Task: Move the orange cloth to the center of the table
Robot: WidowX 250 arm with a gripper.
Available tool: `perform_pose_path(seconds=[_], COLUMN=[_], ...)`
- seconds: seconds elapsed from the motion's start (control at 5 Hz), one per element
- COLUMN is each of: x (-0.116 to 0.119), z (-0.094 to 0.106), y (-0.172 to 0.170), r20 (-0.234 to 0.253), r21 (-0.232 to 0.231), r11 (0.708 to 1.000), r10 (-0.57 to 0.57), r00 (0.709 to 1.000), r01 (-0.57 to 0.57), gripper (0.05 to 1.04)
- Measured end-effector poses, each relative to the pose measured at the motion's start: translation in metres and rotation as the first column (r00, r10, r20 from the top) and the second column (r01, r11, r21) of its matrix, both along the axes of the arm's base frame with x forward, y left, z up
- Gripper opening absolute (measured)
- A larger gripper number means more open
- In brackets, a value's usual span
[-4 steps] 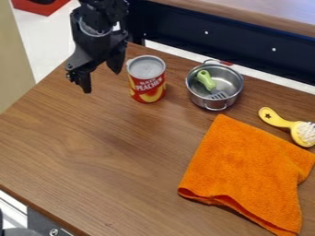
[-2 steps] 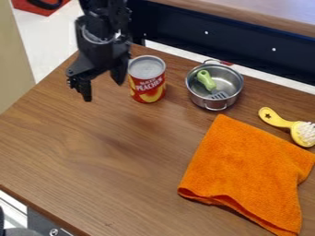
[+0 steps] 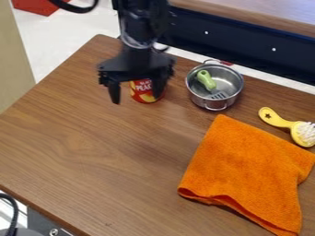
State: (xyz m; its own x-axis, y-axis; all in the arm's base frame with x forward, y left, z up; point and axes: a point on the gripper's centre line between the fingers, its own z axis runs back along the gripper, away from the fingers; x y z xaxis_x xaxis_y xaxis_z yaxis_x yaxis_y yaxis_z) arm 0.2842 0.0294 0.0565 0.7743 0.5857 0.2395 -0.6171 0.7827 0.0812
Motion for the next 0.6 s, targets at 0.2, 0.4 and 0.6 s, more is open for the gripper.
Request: perform_pose_path(seconds=[0.2, 0.4, 0.6], x=[0.003, 0.006, 0.012], z=[0.0, -0.011, -0.029], y=[-0.041, -0.088, -0.13], r20=[-0.01, 0.017, 0.022], r21=[-0.019, -0.068, -0.1], r11=[0.969, 0.922, 0.885], r10=[-0.248, -0.381, -0.455], r00=[0.969, 0.925, 0.89], r01=[0.247, 0.381, 0.455], gripper=[0.687, 0.393, 0.17])
